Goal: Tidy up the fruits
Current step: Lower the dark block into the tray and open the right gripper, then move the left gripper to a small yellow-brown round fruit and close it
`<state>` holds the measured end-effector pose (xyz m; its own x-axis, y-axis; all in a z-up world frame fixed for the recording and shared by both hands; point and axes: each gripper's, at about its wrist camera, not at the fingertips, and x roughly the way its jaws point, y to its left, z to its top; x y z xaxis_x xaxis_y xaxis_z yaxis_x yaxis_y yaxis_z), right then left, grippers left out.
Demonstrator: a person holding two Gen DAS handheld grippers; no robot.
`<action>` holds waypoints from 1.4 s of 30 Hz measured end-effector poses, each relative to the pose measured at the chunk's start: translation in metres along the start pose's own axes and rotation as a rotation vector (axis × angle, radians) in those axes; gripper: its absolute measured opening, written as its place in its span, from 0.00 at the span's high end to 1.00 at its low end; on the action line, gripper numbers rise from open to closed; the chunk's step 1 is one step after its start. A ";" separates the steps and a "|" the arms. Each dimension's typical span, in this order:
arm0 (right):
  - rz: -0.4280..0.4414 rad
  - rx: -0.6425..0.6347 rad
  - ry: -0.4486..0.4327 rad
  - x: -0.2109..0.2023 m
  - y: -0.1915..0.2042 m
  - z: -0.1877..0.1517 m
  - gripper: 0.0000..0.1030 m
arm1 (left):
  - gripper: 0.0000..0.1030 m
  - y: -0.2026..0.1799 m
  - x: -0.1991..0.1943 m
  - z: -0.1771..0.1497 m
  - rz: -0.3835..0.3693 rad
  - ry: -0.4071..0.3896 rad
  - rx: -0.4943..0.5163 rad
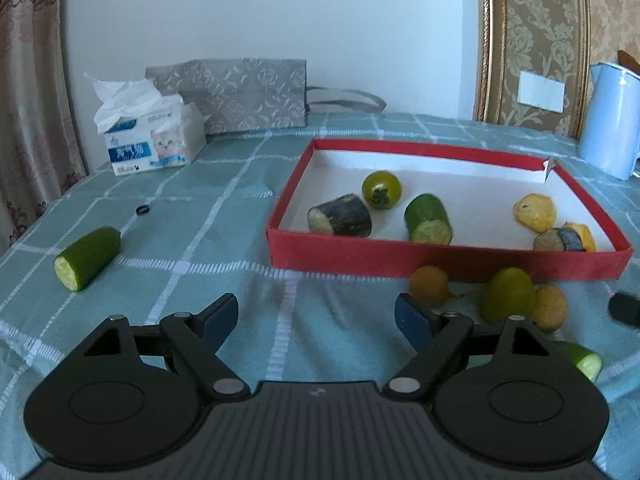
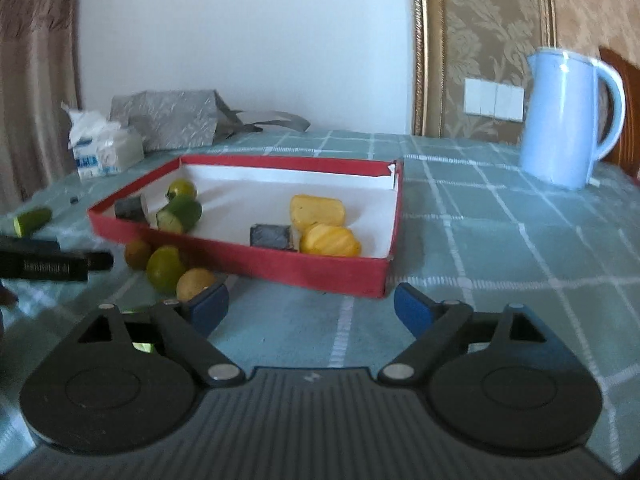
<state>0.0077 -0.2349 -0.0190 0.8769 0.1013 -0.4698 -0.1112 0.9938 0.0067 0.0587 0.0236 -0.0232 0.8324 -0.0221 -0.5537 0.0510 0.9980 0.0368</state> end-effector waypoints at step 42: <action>-0.014 0.002 0.173 0.021 0.004 -0.005 0.00 | 0.00 -0.023 0.035 0.012 -0.147 0.076 0.081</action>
<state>0.0231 -0.2289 -0.0326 0.7848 0.0785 -0.6148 -0.0985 0.9951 0.0014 0.0930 -0.0012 -0.0335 0.7690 -0.1601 -0.6189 0.2161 0.9762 0.0160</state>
